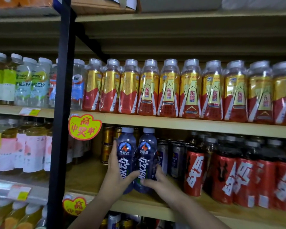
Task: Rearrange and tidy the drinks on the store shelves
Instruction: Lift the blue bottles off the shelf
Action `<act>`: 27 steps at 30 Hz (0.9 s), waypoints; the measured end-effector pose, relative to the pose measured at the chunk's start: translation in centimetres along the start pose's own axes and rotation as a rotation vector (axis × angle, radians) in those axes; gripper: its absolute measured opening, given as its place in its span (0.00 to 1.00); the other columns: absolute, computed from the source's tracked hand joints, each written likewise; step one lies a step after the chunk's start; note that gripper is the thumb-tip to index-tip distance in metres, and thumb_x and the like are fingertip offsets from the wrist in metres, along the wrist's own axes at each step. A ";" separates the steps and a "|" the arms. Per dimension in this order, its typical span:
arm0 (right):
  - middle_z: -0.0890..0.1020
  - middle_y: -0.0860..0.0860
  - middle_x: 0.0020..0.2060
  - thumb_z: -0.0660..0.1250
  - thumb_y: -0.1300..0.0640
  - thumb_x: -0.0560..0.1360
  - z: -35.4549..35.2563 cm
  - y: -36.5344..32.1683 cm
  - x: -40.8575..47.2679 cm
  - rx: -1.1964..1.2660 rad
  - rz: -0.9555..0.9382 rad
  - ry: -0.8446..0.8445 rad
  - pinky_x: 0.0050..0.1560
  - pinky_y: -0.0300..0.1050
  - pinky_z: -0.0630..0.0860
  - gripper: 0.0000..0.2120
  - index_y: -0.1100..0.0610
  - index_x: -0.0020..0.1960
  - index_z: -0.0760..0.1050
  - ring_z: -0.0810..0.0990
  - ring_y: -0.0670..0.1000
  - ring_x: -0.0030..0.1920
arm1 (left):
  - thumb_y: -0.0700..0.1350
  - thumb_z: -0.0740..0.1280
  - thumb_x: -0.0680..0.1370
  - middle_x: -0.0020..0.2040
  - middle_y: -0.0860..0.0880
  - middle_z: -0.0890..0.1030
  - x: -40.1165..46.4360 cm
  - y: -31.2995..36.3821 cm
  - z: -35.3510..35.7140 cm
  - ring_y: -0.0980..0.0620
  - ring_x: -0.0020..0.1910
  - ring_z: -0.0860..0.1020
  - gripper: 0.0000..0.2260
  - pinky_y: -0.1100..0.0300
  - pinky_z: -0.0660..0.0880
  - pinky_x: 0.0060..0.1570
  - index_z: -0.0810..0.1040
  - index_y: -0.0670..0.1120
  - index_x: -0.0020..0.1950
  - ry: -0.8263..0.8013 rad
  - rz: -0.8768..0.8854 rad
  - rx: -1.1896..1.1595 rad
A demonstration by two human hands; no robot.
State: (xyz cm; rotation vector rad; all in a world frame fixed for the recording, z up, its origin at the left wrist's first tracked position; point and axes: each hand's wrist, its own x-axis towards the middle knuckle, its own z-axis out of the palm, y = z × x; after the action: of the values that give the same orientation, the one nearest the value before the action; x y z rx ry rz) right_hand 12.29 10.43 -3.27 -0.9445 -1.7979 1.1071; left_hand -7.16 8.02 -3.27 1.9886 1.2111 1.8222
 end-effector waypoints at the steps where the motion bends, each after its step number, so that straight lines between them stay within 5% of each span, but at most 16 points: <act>1: 0.80 0.36 0.62 0.79 0.40 0.68 0.0 -0.1 -0.2 0.029 -0.014 0.017 0.52 0.32 0.75 0.36 0.34 0.69 0.62 0.79 0.33 0.58 | 0.69 0.68 0.73 0.76 0.75 0.40 -0.2 0.0 0.0 0.73 0.75 0.43 0.45 0.59 0.51 0.74 0.36 0.72 0.76 -0.022 -0.017 -0.038; 5: 0.74 0.44 0.67 0.81 0.36 0.63 -0.2 0.0 -0.3 0.088 -0.039 0.139 0.61 0.41 0.78 0.46 0.38 0.70 0.57 0.78 0.43 0.64 | 0.65 0.62 0.79 0.81 0.65 0.49 -0.9 -0.1 -0.6 0.60 0.79 0.54 0.37 0.49 0.59 0.77 0.39 0.69 0.78 -0.145 -0.142 -0.202; 7: 0.74 0.46 0.67 0.81 0.38 0.64 -0.2 -0.1 -0.5 0.059 -0.036 0.120 0.59 0.42 0.79 0.45 0.42 0.70 0.56 0.80 0.43 0.62 | 0.56 0.66 0.80 0.78 0.59 0.62 -1.0 -0.1 -1.0 0.60 0.75 0.65 0.36 0.52 0.66 0.73 0.47 0.63 0.80 -0.181 -0.171 -0.236; 10: 0.76 0.46 0.65 0.79 0.46 0.70 0.2 -0.2 -0.8 -0.049 -0.041 0.141 0.54 0.35 0.78 0.39 0.46 0.68 0.55 0.81 0.40 0.58 | 0.53 0.71 0.78 0.64 0.69 0.77 -0.8 -0.2 -1.4 0.66 0.63 0.75 0.28 0.64 0.76 0.60 0.60 0.68 0.71 -0.209 -0.194 -0.186; 12: 0.75 0.46 0.64 0.76 0.51 0.74 0.4 -0.4 -1.0 -0.119 -0.059 0.169 0.51 0.29 0.76 0.35 0.48 0.67 0.53 0.78 0.36 0.58 | 0.53 0.74 0.75 0.59 0.70 0.79 -0.8 -0.1 -1.4 0.67 0.60 0.78 0.27 0.70 0.77 0.52 0.63 0.68 0.67 -0.216 -0.208 -0.179; 16: 0.73 0.40 0.59 0.73 0.56 0.78 0.3 -1.3 -2.0 -0.159 -0.067 0.155 0.47 0.22 0.72 0.34 0.48 0.67 0.49 0.73 0.29 0.53 | 0.54 0.76 0.71 0.62 0.60 0.81 -1.2 0.4 -1.0 0.60 0.61 0.80 0.30 0.55 0.77 0.60 0.68 0.61 0.69 -0.158 -0.213 -0.247; 21: 0.72 0.37 0.64 0.70 0.53 0.80 -1.3 -2.2 -6.3 -0.092 -0.073 0.098 0.59 0.31 0.73 0.39 0.48 0.75 0.43 0.74 0.34 0.62 | 0.59 0.77 0.69 0.61 0.65 0.80 -3.1 2.1 0.6 0.63 0.58 0.80 0.27 0.54 0.77 0.56 0.70 0.71 0.65 -0.121 -0.192 -0.258; 24: 0.71 0.37 0.69 0.70 0.47 0.79 -2.6 -1.9 -9.6 -0.039 -0.125 0.160 0.71 0.46 0.71 0.39 0.43 0.76 0.45 0.72 0.41 0.70 | 0.65 0.77 0.67 0.60 0.67 0.80 -4.6 4.3 2.4 0.65 0.55 0.80 0.30 0.54 0.78 0.54 0.69 0.72 0.66 -0.126 -0.183 -0.292; 27: 0.71 0.26 0.66 0.69 0.36 0.76 -5.0 -1.9 -14.0 -0.048 -0.167 0.254 0.70 0.46 0.72 0.34 0.22 0.69 0.49 0.71 0.33 0.68 | 0.70 0.76 0.63 0.58 0.66 0.80 -6.2 7.7 5.5 0.65 0.53 0.81 0.31 0.55 0.78 0.51 0.70 0.73 0.64 -0.157 -0.147 -0.339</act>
State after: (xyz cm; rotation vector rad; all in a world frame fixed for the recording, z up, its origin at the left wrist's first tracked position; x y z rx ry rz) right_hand 21.96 -0.94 -3.53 -0.9017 -1.6666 0.8053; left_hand 1.66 1.01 -4.35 1.7662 0.9063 1.6379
